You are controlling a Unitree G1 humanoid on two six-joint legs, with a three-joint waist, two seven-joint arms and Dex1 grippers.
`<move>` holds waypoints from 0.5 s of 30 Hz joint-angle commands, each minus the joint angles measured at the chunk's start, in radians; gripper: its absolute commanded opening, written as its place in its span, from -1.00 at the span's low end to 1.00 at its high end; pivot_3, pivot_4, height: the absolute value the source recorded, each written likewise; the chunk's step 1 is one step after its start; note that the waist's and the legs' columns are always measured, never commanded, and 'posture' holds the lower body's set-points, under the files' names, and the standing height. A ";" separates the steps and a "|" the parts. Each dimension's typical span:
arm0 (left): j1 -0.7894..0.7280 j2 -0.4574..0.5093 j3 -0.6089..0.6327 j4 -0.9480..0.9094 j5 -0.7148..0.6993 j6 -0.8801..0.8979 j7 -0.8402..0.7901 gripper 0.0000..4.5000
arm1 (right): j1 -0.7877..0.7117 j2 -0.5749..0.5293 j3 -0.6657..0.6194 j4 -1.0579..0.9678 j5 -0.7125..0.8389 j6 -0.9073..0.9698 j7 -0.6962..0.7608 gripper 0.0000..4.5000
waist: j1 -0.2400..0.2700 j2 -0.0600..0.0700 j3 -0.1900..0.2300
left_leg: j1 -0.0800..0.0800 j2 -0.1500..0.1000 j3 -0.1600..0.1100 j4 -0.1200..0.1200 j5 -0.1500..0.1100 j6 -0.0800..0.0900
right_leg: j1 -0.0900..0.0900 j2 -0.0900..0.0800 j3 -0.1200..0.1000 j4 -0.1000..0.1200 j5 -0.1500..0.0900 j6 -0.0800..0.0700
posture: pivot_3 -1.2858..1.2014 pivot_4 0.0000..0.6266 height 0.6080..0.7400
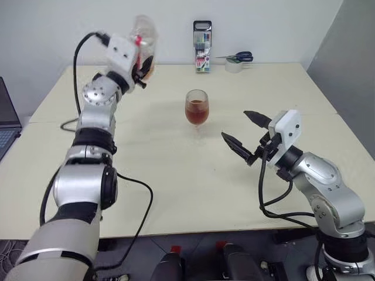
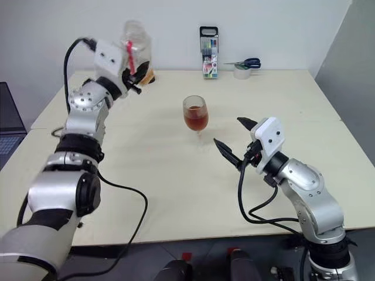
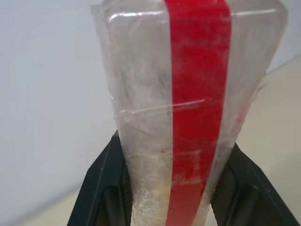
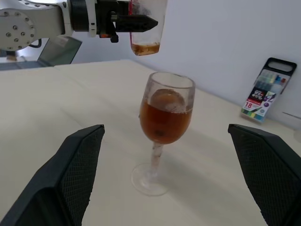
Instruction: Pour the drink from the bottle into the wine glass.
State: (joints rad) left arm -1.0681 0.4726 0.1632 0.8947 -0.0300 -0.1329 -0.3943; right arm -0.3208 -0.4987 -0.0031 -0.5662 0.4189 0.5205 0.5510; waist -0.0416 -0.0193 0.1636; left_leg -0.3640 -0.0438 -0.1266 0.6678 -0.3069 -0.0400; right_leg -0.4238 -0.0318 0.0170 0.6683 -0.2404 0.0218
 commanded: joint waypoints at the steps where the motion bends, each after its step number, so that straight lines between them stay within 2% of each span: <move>1: 0.094 -0.029 0.073 -0.196 -0.087 0.139 0.079 -0.25 | 0.012 -0.039 -0.038 -0.030 0.063 -0.017 0.085 1.00 | 0.003 0.000 0.000 | 0.000 0.000 0.000 0.000 0.000 0.000 | 0.000 0.000 0.000 0.000 0.000 0.000 | 0.03 -0.52 1.00; 4: 0.211 -0.082 0.134 -0.333 -0.180 0.234 0.106 -0.25 | 0.049 -0.092 -0.045 -0.031 0.086 -0.058 0.179 1.00 | 0.010 0.000 0.000 | -0.001 0.000 -0.001 0.003 0.000 0.000 | 0.000 -0.001 -0.001 0.000 0.000 0.000 | 0.03 -0.52 1.00; 9: 0.374 -0.109 0.106 -0.455 -0.194 0.224 0.058 -0.25 | 0.076 -0.105 -0.062 -0.039 0.132 -0.061 0.214 1.00 | 0.014 -0.001 0.000 | -0.001 -0.001 -0.001 0.007 0.000 -0.001 | 0.001 -0.002 -0.001 0.003 0.000 0.000 | 0.03 -0.52 1.00; 15: 0.431 -0.127 0.101 -0.425 -0.199 0.191 0.040 -0.25 | 0.085 -0.093 -0.053 -0.044 0.118 -0.064 0.192 1.00 | 0.016 -0.001 -0.001 | 0.000 -0.001 -0.001 0.011 0.000 -0.001 | 0.002 -0.002 -0.001 0.008 0.000 0.000 | 0.03 -0.52 1.00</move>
State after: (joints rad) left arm -0.6231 0.3378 0.2617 0.4867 -0.2264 0.0949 -0.3594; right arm -0.2345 -0.5930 -0.0381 -0.5744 0.5304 0.4839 0.7534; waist -0.0260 -0.0203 0.1631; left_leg -0.3637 -0.0450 -0.1277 0.6786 -0.3074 -0.0406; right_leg -0.4215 -0.0343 0.0161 0.6762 -0.2403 0.0218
